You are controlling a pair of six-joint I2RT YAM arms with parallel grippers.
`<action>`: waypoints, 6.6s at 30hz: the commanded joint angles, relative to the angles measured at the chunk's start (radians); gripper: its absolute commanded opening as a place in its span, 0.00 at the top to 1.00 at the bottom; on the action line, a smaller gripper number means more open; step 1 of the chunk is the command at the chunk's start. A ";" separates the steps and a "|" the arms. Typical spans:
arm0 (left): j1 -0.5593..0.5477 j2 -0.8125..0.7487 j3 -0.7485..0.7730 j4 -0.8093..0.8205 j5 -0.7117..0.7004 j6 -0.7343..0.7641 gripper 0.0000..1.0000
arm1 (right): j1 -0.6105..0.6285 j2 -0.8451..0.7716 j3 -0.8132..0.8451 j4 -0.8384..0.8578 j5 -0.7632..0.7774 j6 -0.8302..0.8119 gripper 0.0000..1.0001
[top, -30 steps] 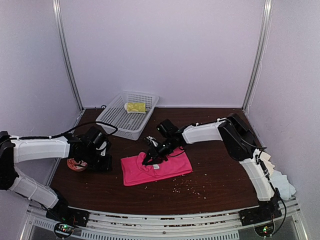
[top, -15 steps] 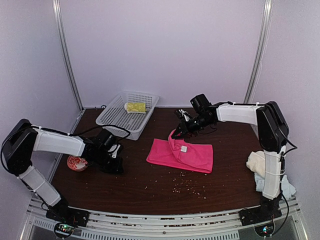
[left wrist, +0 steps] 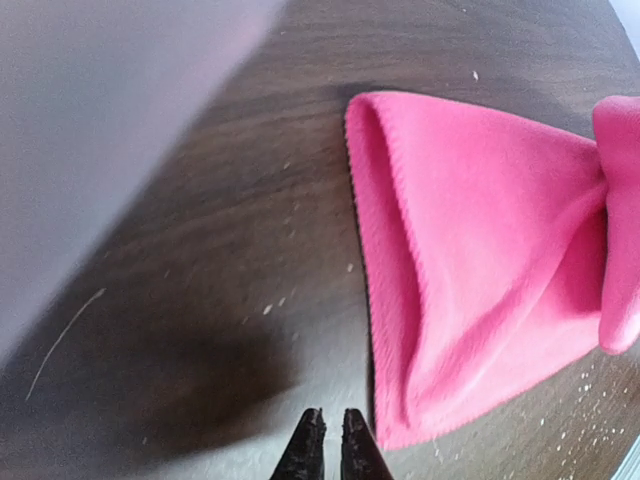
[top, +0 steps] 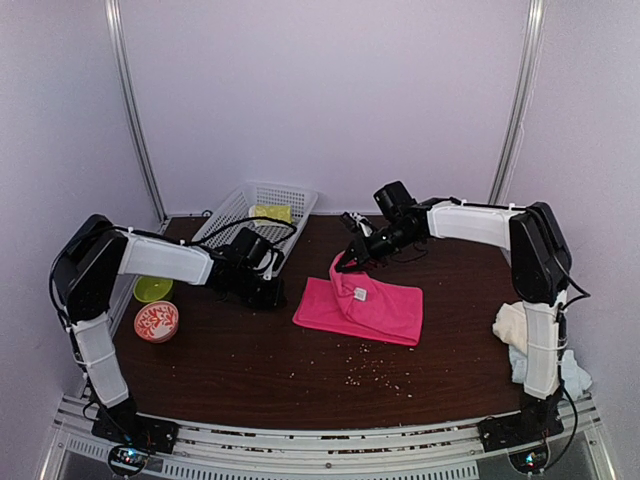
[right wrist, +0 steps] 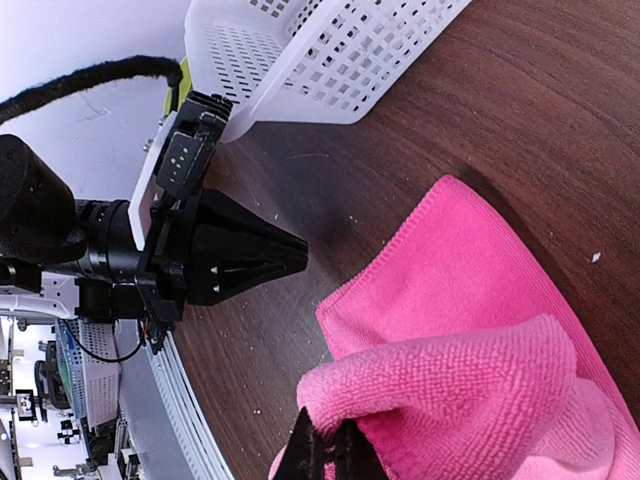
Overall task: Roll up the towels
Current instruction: Fold the towel at the center of the board, then smooth out the towel at the center of the board, then rotate the towel at the center of the board.
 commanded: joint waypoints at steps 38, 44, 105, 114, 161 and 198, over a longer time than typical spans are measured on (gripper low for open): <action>-0.064 0.022 -0.047 0.096 0.012 -0.002 0.93 | 0.097 0.235 0.147 0.210 -0.108 0.284 0.64; -0.064 -0.059 -0.095 0.089 -0.047 -0.011 0.93 | 0.083 0.133 0.073 0.243 -0.125 0.308 0.56; -0.081 0.316 0.612 -0.229 -0.087 0.281 0.72 | -0.194 -0.238 -0.386 -0.221 0.434 -0.543 0.78; -0.077 0.364 0.621 -0.218 -0.092 0.294 0.73 | -0.224 -0.216 -0.448 -0.164 0.490 -0.541 0.77; -0.185 0.181 0.234 -0.154 -0.070 0.252 0.84 | -0.273 -0.043 -0.210 -0.222 0.415 -0.586 0.78; -0.263 0.195 0.380 0.088 0.268 0.381 0.84 | -0.240 -0.047 -0.013 -0.400 0.137 -0.593 0.76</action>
